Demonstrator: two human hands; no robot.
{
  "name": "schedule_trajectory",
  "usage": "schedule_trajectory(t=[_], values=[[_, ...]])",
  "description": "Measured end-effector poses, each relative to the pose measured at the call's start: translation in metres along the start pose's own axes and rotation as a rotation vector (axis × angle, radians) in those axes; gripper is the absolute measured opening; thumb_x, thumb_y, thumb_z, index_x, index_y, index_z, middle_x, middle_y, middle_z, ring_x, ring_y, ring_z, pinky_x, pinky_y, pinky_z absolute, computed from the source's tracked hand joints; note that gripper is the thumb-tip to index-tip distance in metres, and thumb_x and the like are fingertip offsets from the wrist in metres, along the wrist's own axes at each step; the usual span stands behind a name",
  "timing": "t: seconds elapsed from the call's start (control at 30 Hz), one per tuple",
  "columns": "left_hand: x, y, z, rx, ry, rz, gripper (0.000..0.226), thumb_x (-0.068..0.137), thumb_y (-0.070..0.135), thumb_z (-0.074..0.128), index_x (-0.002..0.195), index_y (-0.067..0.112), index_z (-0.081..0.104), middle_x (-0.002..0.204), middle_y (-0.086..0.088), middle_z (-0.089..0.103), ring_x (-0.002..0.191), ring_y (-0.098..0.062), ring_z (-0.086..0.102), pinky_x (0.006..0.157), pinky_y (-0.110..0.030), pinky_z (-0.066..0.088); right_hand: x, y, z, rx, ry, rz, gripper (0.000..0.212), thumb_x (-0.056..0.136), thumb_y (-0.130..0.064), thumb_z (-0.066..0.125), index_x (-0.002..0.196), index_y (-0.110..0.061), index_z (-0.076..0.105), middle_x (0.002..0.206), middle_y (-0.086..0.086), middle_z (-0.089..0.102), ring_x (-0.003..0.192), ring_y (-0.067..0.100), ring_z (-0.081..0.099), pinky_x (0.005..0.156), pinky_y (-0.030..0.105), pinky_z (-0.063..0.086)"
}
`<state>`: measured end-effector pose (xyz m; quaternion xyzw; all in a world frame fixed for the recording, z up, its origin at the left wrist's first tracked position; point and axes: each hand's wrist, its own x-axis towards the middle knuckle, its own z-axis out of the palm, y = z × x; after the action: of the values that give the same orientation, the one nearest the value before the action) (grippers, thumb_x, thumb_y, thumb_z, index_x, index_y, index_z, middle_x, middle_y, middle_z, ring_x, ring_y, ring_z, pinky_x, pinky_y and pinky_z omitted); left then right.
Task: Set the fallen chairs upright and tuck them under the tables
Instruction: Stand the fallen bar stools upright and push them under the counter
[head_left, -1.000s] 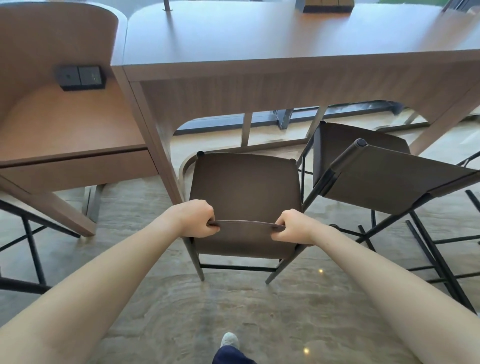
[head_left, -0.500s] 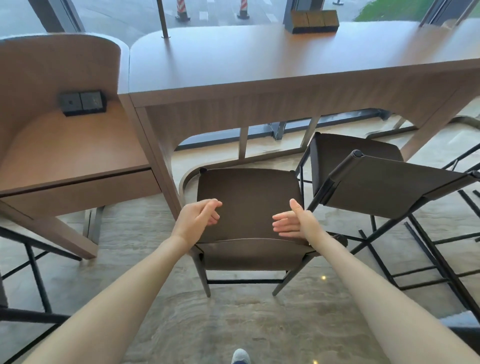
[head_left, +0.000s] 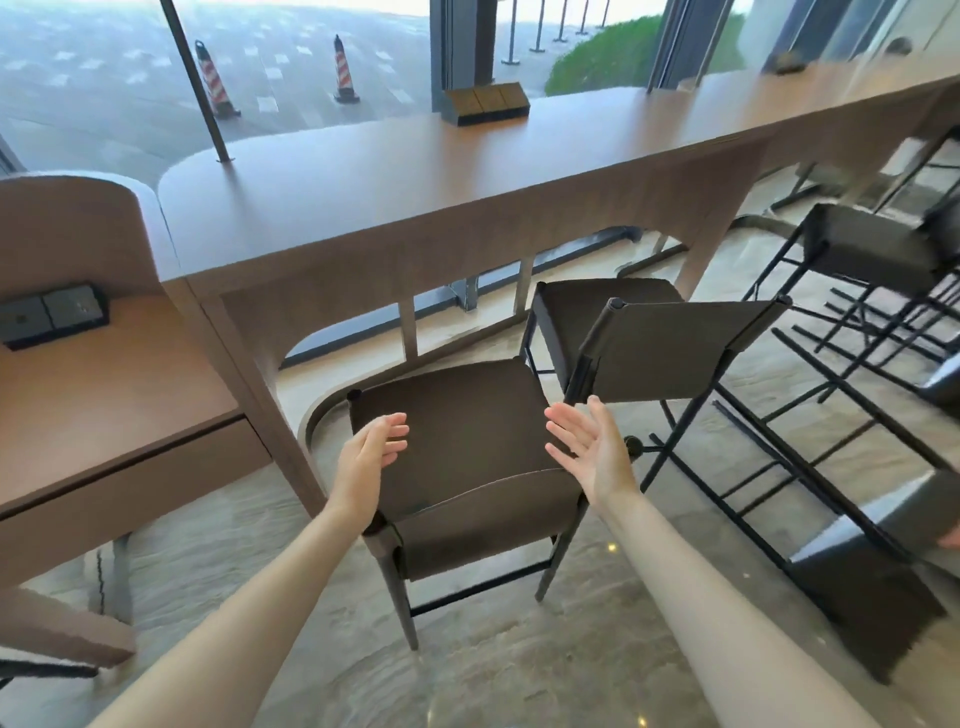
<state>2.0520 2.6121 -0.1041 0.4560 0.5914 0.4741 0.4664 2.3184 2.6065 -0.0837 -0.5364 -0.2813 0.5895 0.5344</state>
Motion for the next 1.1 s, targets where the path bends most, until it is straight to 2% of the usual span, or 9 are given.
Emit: schedule_trajectory(t=[0.2, 0.53, 0.6, 0.7, 0.77, 0.87, 1.0, 1.03, 1.1], values=[[-0.009, 0.027, 0.024, 0.039, -0.207, 0.117, 0.031, 0.103, 0.027, 0.037, 0.122, 0.017, 0.059, 0.109, -0.001, 0.065, 0.102, -0.016, 0.062, 0.088, -0.022, 0.046, -0.046, -0.007, -0.017, 0.059, 0.133, -0.062, 0.036, 0.097, -0.043, 0.048, 0.115, -0.017, 0.065, 0.119, 0.001, 0.068, 0.115, 0.018, 0.061, 0.103, 0.045, 0.046], [-0.043, 0.065, 0.119, 0.032, -0.602, 0.184, 0.022, 0.101, 0.024, 0.044, 0.113, 0.021, 0.062, 0.107, -0.005, 0.067, 0.102, -0.019, 0.064, 0.092, -0.030, 0.050, -0.133, -0.012, -0.102, 0.199, 0.488, -0.239, 0.036, 0.087, -0.043, 0.063, 0.114, -0.019, 0.065, 0.112, 0.000, 0.072, 0.113, 0.018, 0.062, 0.095, 0.041, 0.051], [-0.053, 0.071, 0.141, 0.015, -0.673, 0.176, 0.021, 0.101, 0.021, 0.045, 0.112, 0.020, 0.063, 0.108, -0.009, 0.067, 0.103, -0.021, 0.064, 0.092, -0.031, 0.050, -0.154, -0.013, -0.124, 0.208, 0.559, -0.265, 0.055, 0.073, -0.053, 0.070, 0.115, -0.017, 0.065, 0.111, 0.001, 0.072, 0.112, 0.018, 0.063, 0.095, 0.042, 0.051], [-0.068, 0.077, 0.173, 0.013, -0.762, 0.187, 0.022, 0.101, 0.018, 0.045, 0.113, 0.019, 0.064, 0.109, -0.010, 0.068, 0.104, -0.023, 0.064, 0.093, -0.034, 0.050, -0.192, -0.010, -0.166, 0.203, 0.685, -0.319, 0.101, 0.042, -0.072, 0.081, 0.121, -0.012, 0.063, 0.109, 0.000, 0.073, 0.108, 0.014, 0.066, 0.092, 0.038, 0.052], [-0.077, 0.079, 0.195, 0.012, -0.807, 0.176, 0.020, 0.100, 0.022, 0.047, 0.112, 0.018, 0.064, 0.108, -0.010, 0.068, 0.104, -0.024, 0.064, 0.095, -0.036, 0.049, -0.219, -0.003, -0.199, 0.199, 0.770, -0.346, 0.106, 0.037, -0.076, 0.080, 0.121, -0.014, 0.064, 0.112, 0.000, 0.072, 0.109, 0.014, 0.065, 0.093, 0.038, 0.051], [-0.100, 0.085, 0.235, 0.006, -0.861, 0.155, 0.041, 0.084, 0.046, 0.054, 0.110, 0.017, 0.065, 0.105, -0.009, 0.070, 0.101, -0.025, 0.066, 0.092, -0.037, 0.051, -0.254, 0.005, -0.243, 0.231, 0.886, -0.357, 0.099, 0.036, -0.079, 0.077, 0.113, -0.019, 0.067, 0.111, -0.001, 0.072, 0.111, 0.016, 0.064, 0.093, 0.038, 0.051], [-0.134, 0.087, 0.298, 0.008, -0.952, 0.123, 0.035, 0.088, 0.040, 0.049, 0.109, 0.018, 0.066, 0.105, -0.007, 0.071, 0.101, -0.024, 0.066, 0.093, -0.039, 0.051, -0.279, 0.007, -0.288, 0.283, 0.982, -0.352, 0.101, 0.037, -0.079, 0.076, 0.115, -0.016, 0.067, 0.109, 0.000, 0.073, 0.107, 0.014, 0.066, 0.092, 0.038, 0.052], [-0.142, 0.088, 0.314, 0.012, -0.972, 0.124, 0.029, 0.093, 0.036, 0.049, 0.110, 0.018, 0.066, 0.105, -0.007, 0.071, 0.101, -0.023, 0.066, 0.093, -0.040, 0.050, -0.283, 0.006, -0.299, 0.288, 0.988, -0.354, 0.095, 0.044, -0.078, 0.075, 0.116, -0.015, 0.066, 0.110, 0.001, 0.073, 0.107, 0.015, 0.066, 0.092, 0.038, 0.052], [-0.157, 0.090, 0.344, 0.021, -0.999, 0.134, 0.026, 0.100, 0.030, 0.045, 0.111, 0.018, 0.065, 0.106, -0.007, 0.071, 0.101, -0.023, 0.066, 0.094, -0.040, 0.050, -0.290, 0.001, -0.323, 0.288, 0.996, -0.363, 0.066, 0.073, -0.064, 0.066, 0.117, -0.015, 0.066, 0.111, 0.002, 0.072, 0.109, 0.018, 0.066, 0.094, 0.041, 0.051]])
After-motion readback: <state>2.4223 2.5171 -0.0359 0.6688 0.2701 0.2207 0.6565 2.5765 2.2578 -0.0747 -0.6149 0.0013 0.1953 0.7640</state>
